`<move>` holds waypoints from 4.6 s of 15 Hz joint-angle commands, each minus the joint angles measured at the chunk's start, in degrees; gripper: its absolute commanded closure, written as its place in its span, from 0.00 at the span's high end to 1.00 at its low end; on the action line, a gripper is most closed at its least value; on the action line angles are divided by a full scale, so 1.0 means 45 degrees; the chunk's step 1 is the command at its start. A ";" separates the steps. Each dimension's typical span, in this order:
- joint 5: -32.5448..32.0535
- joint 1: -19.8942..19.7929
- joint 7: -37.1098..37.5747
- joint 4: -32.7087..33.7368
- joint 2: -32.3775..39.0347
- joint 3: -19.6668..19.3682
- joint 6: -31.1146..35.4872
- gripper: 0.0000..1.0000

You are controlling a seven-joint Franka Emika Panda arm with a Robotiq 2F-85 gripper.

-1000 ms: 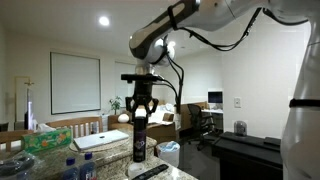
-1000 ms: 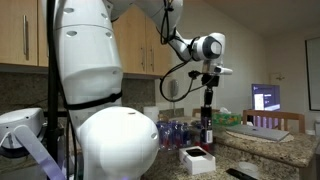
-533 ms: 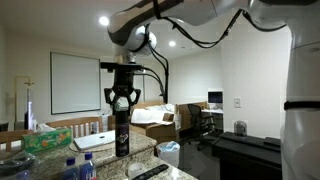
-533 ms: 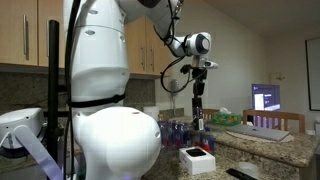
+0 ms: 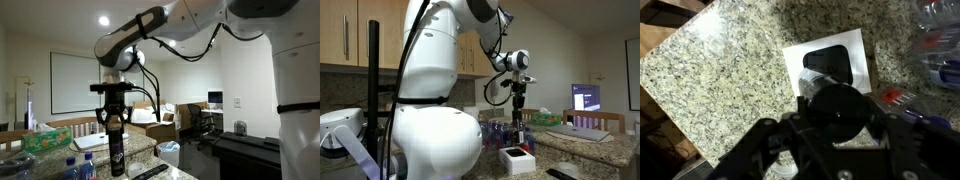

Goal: Stack the objects to the right of the box on top of the box

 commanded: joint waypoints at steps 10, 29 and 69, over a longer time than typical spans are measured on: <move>-0.0109 0.0644 -0.0275 0.0053 0.1574 -0.0140 0.1904 0.31; 0.0193 0.0203 -0.0463 -0.0320 -0.0655 -0.0714 0.1832 1.00; -0.1575 -0.1624 -0.4711 -0.0120 0.5634 -0.3373 0.6221 1.00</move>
